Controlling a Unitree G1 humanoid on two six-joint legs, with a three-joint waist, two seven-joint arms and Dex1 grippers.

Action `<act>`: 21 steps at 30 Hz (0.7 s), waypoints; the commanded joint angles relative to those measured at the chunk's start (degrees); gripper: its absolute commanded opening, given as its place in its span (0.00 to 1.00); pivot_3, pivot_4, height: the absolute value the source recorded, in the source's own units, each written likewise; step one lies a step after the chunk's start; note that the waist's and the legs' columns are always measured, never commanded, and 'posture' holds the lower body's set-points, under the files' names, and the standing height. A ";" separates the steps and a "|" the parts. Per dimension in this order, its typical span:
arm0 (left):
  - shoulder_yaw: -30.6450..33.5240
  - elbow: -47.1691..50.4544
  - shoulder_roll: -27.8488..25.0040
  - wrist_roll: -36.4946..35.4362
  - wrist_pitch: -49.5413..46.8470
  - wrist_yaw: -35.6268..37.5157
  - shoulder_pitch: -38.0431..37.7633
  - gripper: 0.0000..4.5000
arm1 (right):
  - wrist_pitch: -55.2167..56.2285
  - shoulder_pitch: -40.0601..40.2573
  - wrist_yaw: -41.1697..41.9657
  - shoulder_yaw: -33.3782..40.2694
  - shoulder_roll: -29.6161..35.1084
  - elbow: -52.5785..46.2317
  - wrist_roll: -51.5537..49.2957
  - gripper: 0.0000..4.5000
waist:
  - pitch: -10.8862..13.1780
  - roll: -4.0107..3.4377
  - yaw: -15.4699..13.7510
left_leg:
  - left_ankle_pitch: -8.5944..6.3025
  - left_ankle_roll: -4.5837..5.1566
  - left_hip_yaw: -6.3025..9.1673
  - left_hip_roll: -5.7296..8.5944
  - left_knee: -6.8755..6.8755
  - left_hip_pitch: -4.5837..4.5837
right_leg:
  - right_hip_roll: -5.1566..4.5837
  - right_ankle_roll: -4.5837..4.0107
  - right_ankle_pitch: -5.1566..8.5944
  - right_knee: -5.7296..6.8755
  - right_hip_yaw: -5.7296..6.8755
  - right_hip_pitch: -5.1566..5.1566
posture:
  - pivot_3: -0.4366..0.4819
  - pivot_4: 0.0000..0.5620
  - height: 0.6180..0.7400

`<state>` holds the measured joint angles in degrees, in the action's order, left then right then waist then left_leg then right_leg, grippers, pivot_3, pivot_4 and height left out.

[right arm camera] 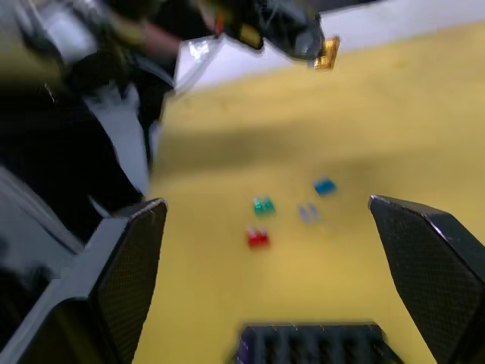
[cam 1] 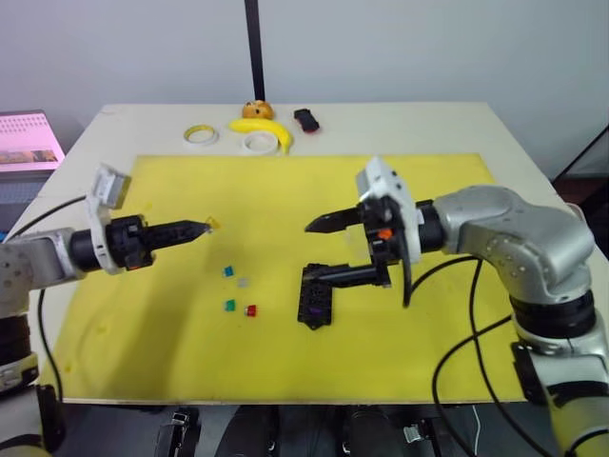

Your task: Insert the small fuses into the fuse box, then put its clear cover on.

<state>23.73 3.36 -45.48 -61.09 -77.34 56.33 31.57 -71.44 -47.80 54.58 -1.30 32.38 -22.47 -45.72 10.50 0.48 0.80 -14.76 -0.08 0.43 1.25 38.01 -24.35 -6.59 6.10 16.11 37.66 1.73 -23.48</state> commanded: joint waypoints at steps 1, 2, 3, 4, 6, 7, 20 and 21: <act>1.18 5.05 3.06 -7.17 -1.84 -4.82 3.50 0.01 | -8.18 -2.49 -7.06 6.10 -6.34 2.55 -7.36 1.00 | 0.00 0.00 0.01 | 0.01 0.00 0.00 0.00 0.00 0.00 | 0.01 0.00 0.00 0.00 0.00 0.00 | 0.48 0.27 1.00; 0.99 5.83 3.88 -8.42 -2.05 -5.86 3.95 0.01 | -9.77 -2.95 -8.80 7.15 -7.99 3.26 -8.44 1.00 | 0.00 0.00 0.03 | 0.01 -0.01 -0.01 0.01 0.01 0.00 | 0.01 0.01 -0.01 0.01 0.00 0.01 | 0.48 0.27 1.00; 0.84 6.29 4.53 -9.57 -2.20 -6.87 4.41 0.01 | -11.02 -3.37 -10.40 8.10 -9.43 3.84 -9.35 1.00 | 0.00 0.00 0.09 | 0.02 -0.01 -0.01 0.03 0.02 0.00 | 0.02 0.01 -0.01 0.03 0.00 0.01 | 0.48 0.27 1.00; 0.67 6.76 5.16 -10.70 -2.21 -7.90 4.85 0.01 | -12.07 -3.69 -11.91 8.99 -10.74 4.29 -10.23 1.00 | 0.00 0.00 0.11 | 0.02 -0.02 -0.01 0.03 0.02 0.00 | 0.03 0.02 -0.01 0.03 -0.01 0.00 | 0.48 0.27 1.00; 0.19 7.42 6.04 -12.69 -2.18 -9.76 5.64 0.00 | -13.35 -4.14 -14.41 9.90 -12.58 4.72 -11.39 0.94 | 0.00 0.00 0.08 | 0.03 -0.04 0.00 0.03 0.02 0.00 | 0.08 0.02 -0.01 0.08 0.00 -0.01 | 0.48 0.27 1.00; -0.09 7.82 6.26 -13.59 -2.09 -10.54 5.79 0.00 | -13.93 -4.35 -15.56 10.53 -13.55 4.86 -12.24 0.88 | 0.00 0.00 0.07 | 0.04 -0.04 0.00 0.03 0.02 0.00 | 0.09 0.02 -0.01 0.09 0.00 -0.01 | 0.48 0.27 1.00; -2.47 8.53 5.06 -16.52 0.15 -13.04 3.42 0.00 | -17.50 -7.33 -23.35 14.12 -16.46 8.33 -18.84 0.71 | 0.00 0.00 0.25 | 0.06 -0.03 -0.06 0.03 0.03 0.06 | 0.40 0.02 0.00 0.24 -0.03 -0.03 | 0.48 0.27 1.00; -2.55 8.61 5.00 -16.65 0.28 -13.13 3.30 0.00 | -17.51 -7.39 -23.65 14.12 -16.48 8.47 -19.21 0.71 | 0.00 0.00 0.23 | 0.06 -0.03 -0.06 0.03 0.03 0.06 | 0.41 0.02 0.00 0.24 -0.03 -0.03 | 0.48 0.27 1.00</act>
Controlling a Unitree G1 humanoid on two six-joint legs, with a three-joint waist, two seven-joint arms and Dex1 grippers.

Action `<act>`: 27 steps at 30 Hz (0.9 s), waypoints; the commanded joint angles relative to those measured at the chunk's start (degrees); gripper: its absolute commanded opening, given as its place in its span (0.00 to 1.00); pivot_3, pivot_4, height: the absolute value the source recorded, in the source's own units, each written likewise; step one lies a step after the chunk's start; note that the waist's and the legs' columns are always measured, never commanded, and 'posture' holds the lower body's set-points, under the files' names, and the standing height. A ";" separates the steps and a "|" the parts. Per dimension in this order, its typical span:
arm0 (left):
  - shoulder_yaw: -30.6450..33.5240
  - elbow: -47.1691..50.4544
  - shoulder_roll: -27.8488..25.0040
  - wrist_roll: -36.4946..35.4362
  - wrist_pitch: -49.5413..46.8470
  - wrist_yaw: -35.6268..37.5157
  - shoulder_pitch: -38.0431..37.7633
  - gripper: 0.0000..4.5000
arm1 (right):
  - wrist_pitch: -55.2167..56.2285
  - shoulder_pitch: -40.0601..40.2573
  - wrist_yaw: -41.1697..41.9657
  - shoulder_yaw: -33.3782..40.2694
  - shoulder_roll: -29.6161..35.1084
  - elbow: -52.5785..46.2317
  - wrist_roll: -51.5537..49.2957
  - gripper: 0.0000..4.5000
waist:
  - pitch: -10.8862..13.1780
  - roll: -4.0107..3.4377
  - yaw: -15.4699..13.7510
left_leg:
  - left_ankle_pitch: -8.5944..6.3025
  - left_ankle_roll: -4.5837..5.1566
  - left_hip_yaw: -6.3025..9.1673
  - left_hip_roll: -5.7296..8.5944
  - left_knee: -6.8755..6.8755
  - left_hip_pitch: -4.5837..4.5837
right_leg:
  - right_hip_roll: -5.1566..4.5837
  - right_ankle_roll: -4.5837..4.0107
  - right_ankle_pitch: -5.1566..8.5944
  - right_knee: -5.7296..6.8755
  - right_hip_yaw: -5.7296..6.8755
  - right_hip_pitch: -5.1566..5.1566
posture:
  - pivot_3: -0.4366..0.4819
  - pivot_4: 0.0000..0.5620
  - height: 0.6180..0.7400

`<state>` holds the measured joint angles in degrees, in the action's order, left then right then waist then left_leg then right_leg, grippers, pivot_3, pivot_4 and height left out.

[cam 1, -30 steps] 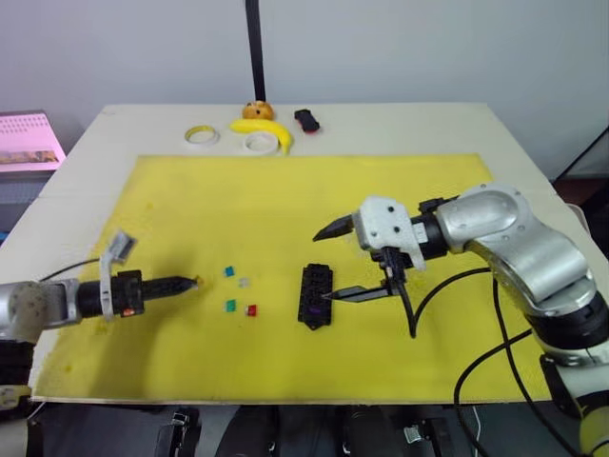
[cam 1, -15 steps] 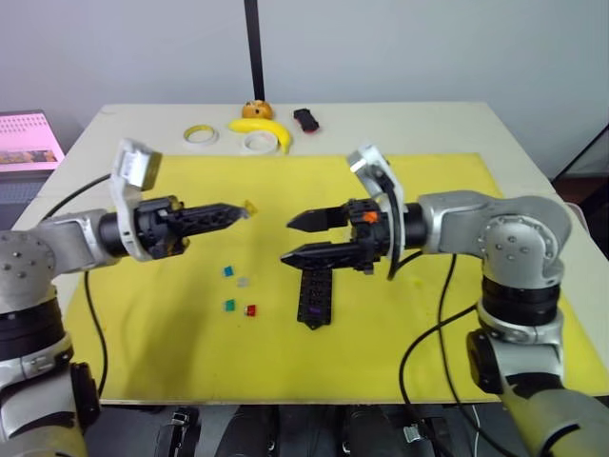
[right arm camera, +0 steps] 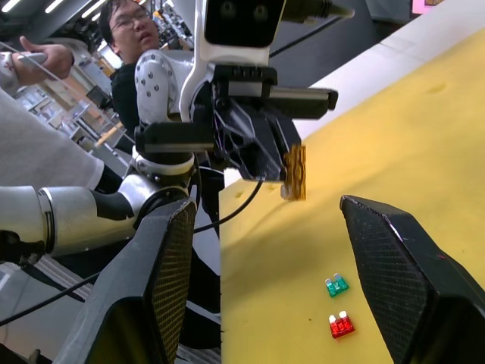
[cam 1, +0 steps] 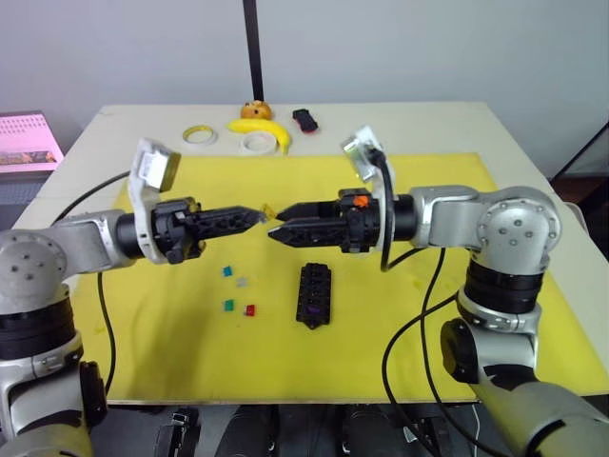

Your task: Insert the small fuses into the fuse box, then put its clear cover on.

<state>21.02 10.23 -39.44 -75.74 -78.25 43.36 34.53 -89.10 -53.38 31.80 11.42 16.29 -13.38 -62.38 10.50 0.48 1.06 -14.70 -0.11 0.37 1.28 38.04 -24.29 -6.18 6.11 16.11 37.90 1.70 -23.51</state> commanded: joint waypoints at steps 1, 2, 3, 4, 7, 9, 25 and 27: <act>0.11 1.82 -1.09 -2.12 1.28 -0.24 0.26 0.00 | 0.14 -1.86 -1.15 1.40 -0.36 -0.52 -2.92 0.71 | 0.00 0.00 -0.02 | 0.00 0.00 0.00 -0.01 0.00 0.00 | 0.02 0.00 0.00 0.00 -0.01 0.00 | 0.48 0.27 1.00; 0.10 1.81 -1.12 -2.24 1.38 -0.38 0.21 0.00 | 0.14 -1.87 -1.40 1.20 -0.26 -0.51 -3.23 0.71 | 0.00 0.00 -0.02 | 0.00 0.00 0.00 -0.01 0.00 0.00 | 0.03 0.00 0.00 0.00 -0.01 0.00 | 0.48 0.27 1.00; 0.12 1.74 -1.11 -2.42 1.50 -0.66 0.18 0.00 | 0.18 -1.82 -1.59 0.95 -0.15 -0.59 -3.55 0.71 | 0.00 0.00 -0.01 | 0.00 0.00 0.00 -0.01 0.00 0.00 | 0.03 0.00 0.00 0.00 -0.02 0.00 | 0.48 0.27 1.00; 0.12 1.66 -1.15 -2.64 1.60 -0.88 0.15 0.00 | 0.24 -1.74 -1.72 0.70 -0.03 -0.74 -3.87 0.71 | 0.00 0.00 -0.01 | 0.00 0.00 0.00 -0.01 0.00 0.00 | 0.04 0.00 0.00 0.00 -0.02 0.00 | 0.48 0.27 1.00; -0.13 1.78 -1.34 -3.04 1.93 -1.25 -0.09 0.00 | 0.50 -1.62 -2.21 0.35 0.16 -0.78 -4.62 0.71 | 0.00 0.00 0.00 | 0.00 0.00 0.00 -0.02 0.00 0.00 | 0.05 0.00 0.00 0.00 -0.04 0.00 | 0.48 0.27 1.00; -0.35 1.90 -1.49 -3.26 2.14 -1.37 -0.33 0.00 | 0.76 -1.66 -2.52 0.04 0.36 -0.63 -4.86 0.53 | 0.00 0.00 0.01 | 0.00 0.00 0.00 -0.03 0.00 0.00 | 0.06 0.00 0.00 0.00 -0.04 0.00 | 0.48 0.27 1.00; -1.61 2.89 -2.16 -4.70 3.67 -1.85 -1.51 0.00 | 0.67 -2.12 -4.38 -0.56 1.13 0.23 -7.85 0.23 | 0.00 0.00 -0.03 | 0.00 0.00 0.00 -0.07 0.00 0.00 | 0.12 0.00 0.00 -0.01 -0.07 0.00 | 0.48 0.27 1.00; -1.76 2.76 -2.22 -4.99 3.96 -2.09 -1.54 0.00 | 0.78 -2.04 -4.59 -0.92 1.33 0.21 -7.75 0.13 | 0.00 0.00 -0.02 | 0.00 0.00 0.00 -0.07 0.00 0.00 | 0.12 0.00 0.00 -0.01 -0.07 0.00 | 0.48 0.27 1.00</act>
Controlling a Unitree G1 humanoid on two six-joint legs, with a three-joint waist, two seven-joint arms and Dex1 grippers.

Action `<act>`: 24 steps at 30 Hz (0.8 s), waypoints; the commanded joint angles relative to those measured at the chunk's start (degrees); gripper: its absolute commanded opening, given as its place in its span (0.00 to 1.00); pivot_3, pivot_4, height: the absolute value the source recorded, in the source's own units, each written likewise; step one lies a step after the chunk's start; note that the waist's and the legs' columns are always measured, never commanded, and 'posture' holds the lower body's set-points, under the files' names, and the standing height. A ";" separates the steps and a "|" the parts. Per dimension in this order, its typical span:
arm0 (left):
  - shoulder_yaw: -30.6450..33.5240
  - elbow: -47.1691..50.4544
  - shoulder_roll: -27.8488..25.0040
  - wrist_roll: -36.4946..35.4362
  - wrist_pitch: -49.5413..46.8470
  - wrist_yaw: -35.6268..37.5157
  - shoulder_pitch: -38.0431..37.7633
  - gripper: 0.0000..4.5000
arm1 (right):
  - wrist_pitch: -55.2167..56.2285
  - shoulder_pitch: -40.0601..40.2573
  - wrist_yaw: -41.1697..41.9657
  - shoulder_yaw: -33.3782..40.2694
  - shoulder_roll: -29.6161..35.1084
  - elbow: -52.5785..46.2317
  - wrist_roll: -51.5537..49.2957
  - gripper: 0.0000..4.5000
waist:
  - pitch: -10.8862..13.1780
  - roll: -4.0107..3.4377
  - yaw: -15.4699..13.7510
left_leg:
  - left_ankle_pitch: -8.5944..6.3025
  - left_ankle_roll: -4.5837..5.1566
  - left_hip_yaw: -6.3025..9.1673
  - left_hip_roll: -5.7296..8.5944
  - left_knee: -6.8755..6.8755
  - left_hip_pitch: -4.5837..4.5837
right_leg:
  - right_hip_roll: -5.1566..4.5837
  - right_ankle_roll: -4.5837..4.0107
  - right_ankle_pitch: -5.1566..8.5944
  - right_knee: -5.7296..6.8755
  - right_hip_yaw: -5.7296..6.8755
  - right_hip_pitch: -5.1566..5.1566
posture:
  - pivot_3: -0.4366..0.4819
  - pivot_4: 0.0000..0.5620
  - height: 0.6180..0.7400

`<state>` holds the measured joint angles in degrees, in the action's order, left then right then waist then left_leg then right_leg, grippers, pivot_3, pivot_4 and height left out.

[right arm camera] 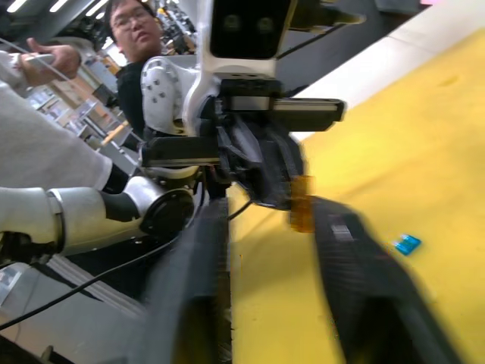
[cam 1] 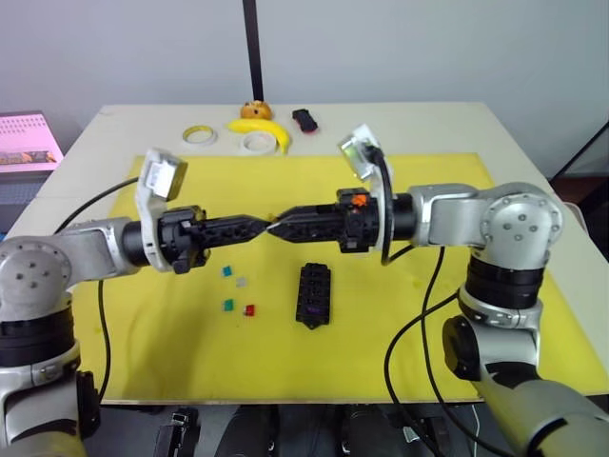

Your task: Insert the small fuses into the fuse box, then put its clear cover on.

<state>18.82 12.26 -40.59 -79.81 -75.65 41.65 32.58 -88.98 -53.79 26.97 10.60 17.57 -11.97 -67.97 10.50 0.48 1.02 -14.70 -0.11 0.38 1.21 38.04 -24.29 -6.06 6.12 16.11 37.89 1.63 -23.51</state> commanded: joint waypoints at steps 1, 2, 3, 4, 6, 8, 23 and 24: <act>0.35 0.70 -1.12 -1.01 1.50 -0.46 0.38 0.00 | 0.71 -1.61 0.18 -0.29 0.15 -1.23 -2.10 0.13 | 0.00 0.00 0.03 | 0.00 0.00 0.00 0.00 0.00 0.00 | 0.00 0.00 0.00 0.00 0.00 0.00 | 0.48 0.27 1.00; 0.29 0.65 -1.15 -1.16 1.61 -0.55 0.35 0.00 | 0.83 -1.63 0.20 -0.41 0.24 -1.23 -2.12 0.13 | 0.00 0.00 0.06 | 0.00 0.00 0.00 -0.01 0.00 0.00 | 0.01 0.00 0.00 0.00 0.00 0.00 | 0.48 0.27 1.00; 0.21 0.72 -1.20 -1.20 1.70 -0.60 0.29 0.00 | 1.00 -1.61 0.24 -0.51 0.37 -1.30 -2.13 0.13 | 0.00 0.00 0.07 | 0.00 0.00 0.00 -0.01 0.00 0.00 | 0.02 0.00 0.00 0.00 0.00 0.00 | 0.48 0.27 1.00; 0.18 0.70 -1.22 -1.32 1.76 -0.68 0.28 0.00 | 1.09 -1.61 0.24 -0.52 0.44 -1.28 -2.23 0.13 | 0.00 0.00 0.05 | 0.00 0.00 0.00 -0.02 0.00 0.00 | 0.02 0.00 0.00 0.00 0.00 0.00 | 0.48 0.27 1.00; 0.09 0.70 -1.28 -1.45 1.89 -0.82 0.25 0.00 | 1.30 -1.56 0.33 -0.72 0.69 -1.39 -2.34 0.13 | 0.00 0.00 0.03 | 0.00 0.00 0.00 -0.02 0.00 0.00 | 0.02 0.00 0.00 0.00 0.00 0.00 | 0.48 0.27 1.00; -0.01 0.67 -1.36 -1.46 2.05 -0.80 0.24 0.00 | 1.52 -1.59 0.38 -0.85 0.89 -1.32 -2.47 0.13 | 0.00 0.00 0.00 | 0.00 0.00 0.00 -0.02 0.00 0.00 | 0.02 0.00 0.00 0.00 -0.01 0.00 | 0.48 0.27 1.00; -0.51 1.83 -2.53 -0.25 2.84 0.39 -1.12 0.00 | 1.89 -2.27 1.09 -1.73 2.52 -1.40 -3.07 0.01 | 0.00 0.00 0.05 | 0.00 0.00 0.00 -0.02 0.00 0.00 | 0.03 0.00 0.00 -0.01 -0.01 0.00 | 0.48 0.27 1.00; -0.73 2.18 -2.97 0.32 3.07 0.86 -1.41 0.00 | 1.92 -2.37 1.31 -1.98 2.85 -1.53 -2.92 0.01 | 0.00 0.00 0.05 | 0.00 0.00 0.00 -0.02 0.00 0.00 | 0.03 0.00 0.00 -0.01 -0.01 -0.01 | 0.48 0.27 1.00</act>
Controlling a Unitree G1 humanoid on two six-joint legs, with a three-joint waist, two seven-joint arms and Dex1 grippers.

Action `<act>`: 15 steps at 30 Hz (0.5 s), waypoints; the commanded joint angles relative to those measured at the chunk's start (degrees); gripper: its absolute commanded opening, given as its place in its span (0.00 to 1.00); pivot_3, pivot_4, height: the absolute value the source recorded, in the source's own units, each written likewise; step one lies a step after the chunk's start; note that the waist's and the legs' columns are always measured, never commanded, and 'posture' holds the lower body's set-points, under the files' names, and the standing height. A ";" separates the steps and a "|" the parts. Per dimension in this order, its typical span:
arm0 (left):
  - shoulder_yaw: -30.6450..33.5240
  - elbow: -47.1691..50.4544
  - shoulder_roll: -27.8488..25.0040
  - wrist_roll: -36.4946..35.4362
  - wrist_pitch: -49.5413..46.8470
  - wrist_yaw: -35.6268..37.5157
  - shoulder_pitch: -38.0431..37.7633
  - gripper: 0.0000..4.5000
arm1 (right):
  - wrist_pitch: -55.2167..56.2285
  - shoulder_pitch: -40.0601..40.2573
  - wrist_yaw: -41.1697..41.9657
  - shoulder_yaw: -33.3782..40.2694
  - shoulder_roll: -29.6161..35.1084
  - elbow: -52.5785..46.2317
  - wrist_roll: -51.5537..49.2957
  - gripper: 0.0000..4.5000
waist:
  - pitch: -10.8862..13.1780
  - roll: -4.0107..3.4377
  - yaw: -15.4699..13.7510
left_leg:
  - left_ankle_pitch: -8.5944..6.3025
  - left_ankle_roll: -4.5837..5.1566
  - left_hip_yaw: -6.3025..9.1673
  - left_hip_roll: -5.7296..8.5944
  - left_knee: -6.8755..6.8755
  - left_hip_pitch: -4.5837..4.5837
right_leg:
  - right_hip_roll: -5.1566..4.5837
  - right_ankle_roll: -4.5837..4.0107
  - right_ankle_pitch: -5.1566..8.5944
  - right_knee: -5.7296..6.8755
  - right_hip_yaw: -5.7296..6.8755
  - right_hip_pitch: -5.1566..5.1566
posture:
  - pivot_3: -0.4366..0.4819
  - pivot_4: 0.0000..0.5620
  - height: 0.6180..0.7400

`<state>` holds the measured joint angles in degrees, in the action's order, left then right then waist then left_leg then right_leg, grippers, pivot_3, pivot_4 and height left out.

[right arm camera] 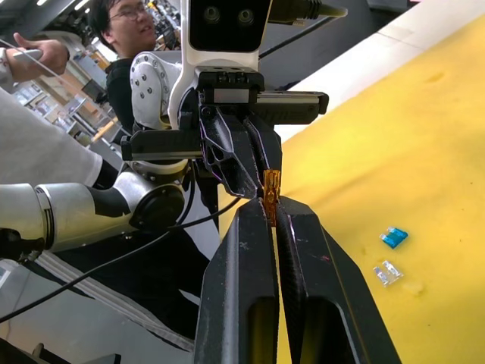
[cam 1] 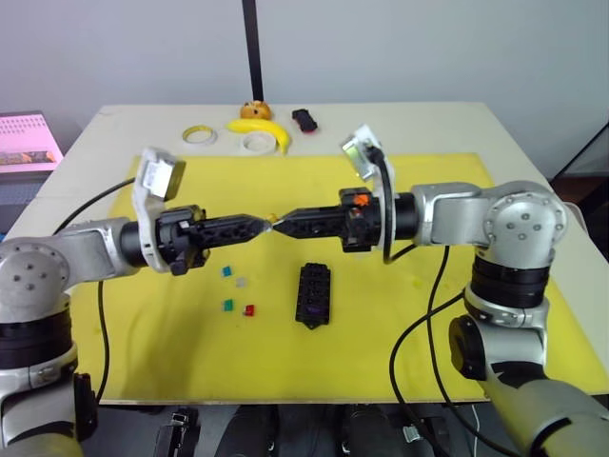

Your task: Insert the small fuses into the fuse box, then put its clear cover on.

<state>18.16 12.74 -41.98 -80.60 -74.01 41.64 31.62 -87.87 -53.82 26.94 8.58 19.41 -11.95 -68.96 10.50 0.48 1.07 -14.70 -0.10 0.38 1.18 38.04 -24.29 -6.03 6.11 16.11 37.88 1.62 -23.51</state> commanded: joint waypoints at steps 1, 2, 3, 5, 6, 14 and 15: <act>-0.69 2.73 -2.71 3.10 2.46 2.35 -1.17 0.00 | 0.83 -2.64 2.09 -0.83 2.13 -2.00 -1.28 0.01 | 0.00 0.00 -0.04 | 0.00 0.00 0.00 0.00 0.00 0.00 | 0.00 0.00 0.00 0.00 0.00 0.00 | 0.48 0.27 1.00; -1.38 3.74 -3.99 5.23 3.75 3.90 -1.88 0.00 | 0.87 -3.00 2.91 -1.99 3.55 -2.53 -0.34 0.01 | 0.01 -0.01 -0.01 | 0.00 0.00 0.00 0.00 0.00 0.00 | 0.00 0.00 0.00 0.00 0.00 0.00 | 0.48 0.27 1.00; -1.98 4.43 -5.09 6.96 4.88 5.21 -2.42 0.00 | 1.02 -3.28 3.67 -3.15 4.91 -2.99 0.50 0.01 | 0.01 -0.01 0.04 | 0.00 0.00 0.00 0.00 0.00 -0.01 | 0.00 0.00 0.00 -0.01 0.00 -0.01 | 0.48 0.27 1.00; -3.25 5.31 -8.21 10.05 6.69 8.54 -3.45 0.14 | 1.56 -3.68 5.99 -7.47 9.29 -4.49 3.35 0.00 | 0.01 -0.01 -0.03 | 0.00 0.00 -0.02 0.00 -0.01 -0.01 | 0.01 -0.01 0.00 -0.03 -0.02 -0.01 | 0.48 0.27 1.00; -4.23 6.08 -10.17 12.55 8.32 10.57 -4.24 0.20 | 2.62 -3.59 7.53 -10.20 11.79 -5.61 5.33 0.00 | 0.01 -0.02 -0.04 | 0.00 0.00 -0.02 0.00 -0.01 -0.01 | 0.01 -0.01 0.01 -0.04 -0.01 -0.02 | 0.48 0.27 1.00; -16.55 12.72 -16.81 39.22 33.16 21.02 -12.97 0.99 | 22.82 -1.55 25.58 -32.45 29.40 -13.93 26.40 0.00 | 0.03 -0.04 -0.28 | -0.02 0.02 -0.01 -0.03 -0.10 -0.06 | 0.04 -0.02 0.01 -0.37 -0.01 0.04 | 0.48 0.27 1.00; -18.32 13.60 -16.40 41.82 35.81 21.43 -13.72 0.99 | 24.07 -1.62 26.30 -34.52 29.64 -13.74 28.57 0.00 | 0.03 -0.04 -0.26 | -0.02 0.02 -0.02 -0.03 -0.10 -0.07 | 0.03 -0.02 0.01 -0.40 -0.01 0.03 | 0.48 0.27 1.00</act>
<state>1.91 23.75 -58.21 -43.52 -43.58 61.58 18.12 -67.19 -54.85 51.20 -23.73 48.63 -24.60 -44.28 10.53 0.44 0.82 -14.72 -0.08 0.35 1.15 37.94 -24.36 -6.00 6.09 16.12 37.45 1.61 -23.47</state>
